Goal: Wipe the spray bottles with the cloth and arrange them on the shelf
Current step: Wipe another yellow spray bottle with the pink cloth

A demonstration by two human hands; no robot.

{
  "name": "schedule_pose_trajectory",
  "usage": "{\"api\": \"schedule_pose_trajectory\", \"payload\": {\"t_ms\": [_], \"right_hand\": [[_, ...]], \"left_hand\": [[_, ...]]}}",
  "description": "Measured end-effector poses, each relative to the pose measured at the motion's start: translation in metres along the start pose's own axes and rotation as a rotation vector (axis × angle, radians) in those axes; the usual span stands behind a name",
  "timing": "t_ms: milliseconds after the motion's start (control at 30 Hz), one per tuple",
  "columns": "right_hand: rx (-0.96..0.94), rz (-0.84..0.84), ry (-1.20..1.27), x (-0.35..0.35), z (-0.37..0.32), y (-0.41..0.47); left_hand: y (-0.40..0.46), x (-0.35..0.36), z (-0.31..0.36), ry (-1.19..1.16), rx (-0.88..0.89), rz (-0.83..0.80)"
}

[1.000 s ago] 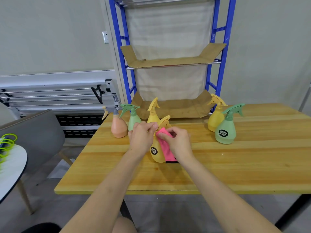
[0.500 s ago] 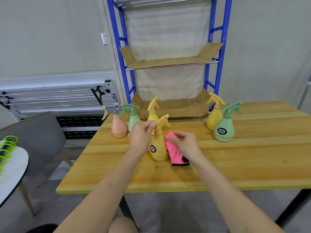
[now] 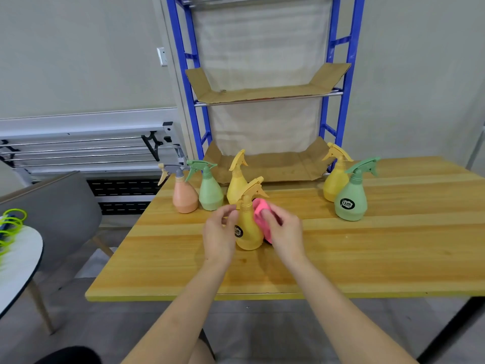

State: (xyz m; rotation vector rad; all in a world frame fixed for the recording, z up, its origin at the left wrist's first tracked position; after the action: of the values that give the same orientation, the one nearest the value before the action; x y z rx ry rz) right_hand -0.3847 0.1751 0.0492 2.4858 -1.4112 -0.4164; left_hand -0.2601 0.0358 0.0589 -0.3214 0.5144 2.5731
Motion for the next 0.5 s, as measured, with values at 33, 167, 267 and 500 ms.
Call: {"api": "schedule_pose_trajectory", "payload": {"t_ms": [33, 167, 267, 500], "right_hand": [[0.02, -0.05, 0.01, 0.008, 0.007, -0.003], [0.071, -0.029, 0.04, 0.009, 0.021, -0.006], [0.053, -0.088, -0.043, 0.014, 0.024, -0.001], [0.004, -0.143, 0.057, 0.025, 0.016, 0.011]], "left_hand": [[0.001, 0.004, 0.003, 0.023, 0.01, -0.021], [0.005, 0.008, 0.005, 0.072, 0.013, -0.022], [0.009, 0.01, 0.003, 0.087, -0.012, -0.015], [0.02, 0.011, 0.01, 0.26, -0.047, 0.023]]}}
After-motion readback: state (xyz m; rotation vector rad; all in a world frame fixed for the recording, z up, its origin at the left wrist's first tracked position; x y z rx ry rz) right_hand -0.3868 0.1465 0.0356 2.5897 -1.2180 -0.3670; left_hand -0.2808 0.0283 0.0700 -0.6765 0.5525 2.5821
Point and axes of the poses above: each hand's wrist, its own y-axis towards the middle knuckle, its own x-axis out of the palm, z = x × y, the point moved 8 cm from there along y, towards the middle knuckle, and after that the axes turned 1 degree about -x, right-handed, at the moved point
